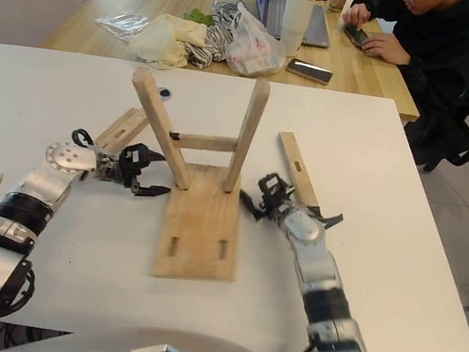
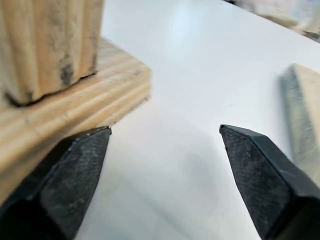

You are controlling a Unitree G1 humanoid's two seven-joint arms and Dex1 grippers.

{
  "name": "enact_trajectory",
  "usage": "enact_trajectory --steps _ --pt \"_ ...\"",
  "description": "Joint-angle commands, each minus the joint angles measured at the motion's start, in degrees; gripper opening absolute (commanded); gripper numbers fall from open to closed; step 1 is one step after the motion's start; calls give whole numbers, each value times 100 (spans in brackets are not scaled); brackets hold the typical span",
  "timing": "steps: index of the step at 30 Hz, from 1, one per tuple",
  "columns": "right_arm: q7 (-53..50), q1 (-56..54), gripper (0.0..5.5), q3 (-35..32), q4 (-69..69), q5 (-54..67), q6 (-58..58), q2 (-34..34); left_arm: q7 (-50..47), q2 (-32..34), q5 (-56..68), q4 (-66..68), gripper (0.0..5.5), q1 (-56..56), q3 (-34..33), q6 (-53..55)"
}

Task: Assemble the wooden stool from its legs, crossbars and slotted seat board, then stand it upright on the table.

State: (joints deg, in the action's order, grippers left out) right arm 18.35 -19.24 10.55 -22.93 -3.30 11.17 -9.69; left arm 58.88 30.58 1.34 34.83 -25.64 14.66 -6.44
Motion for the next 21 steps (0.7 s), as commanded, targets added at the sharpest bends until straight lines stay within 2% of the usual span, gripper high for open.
enact_trajectory --steps 1,5,10,12,17,21 --pt "115 57 400 -19 -195 26 -248 26 -625 -180 -113 179 420 3 -218 133" --pt "226 521 400 -304 391 266 -199 -134 -1566 -290 -61 828 420 -329 -736 38" --pt "235 685 400 -423 834 286 -143 -160 -2486 -911 17 1846 420 -929 -1122 -443" --pt "260 636 400 -577 1077 346 -99 -282 -2478 -787 118 1795 420 -989 -1304 -643" --pt "265 624 400 -829 1397 419 42 -406 -2731 -179 271 2831 420 -1607 -1888 -484" --pt "309 717 400 -752 1393 376 9 -463 -3449 249 -468 3472 420 -1649 -1526 -596"
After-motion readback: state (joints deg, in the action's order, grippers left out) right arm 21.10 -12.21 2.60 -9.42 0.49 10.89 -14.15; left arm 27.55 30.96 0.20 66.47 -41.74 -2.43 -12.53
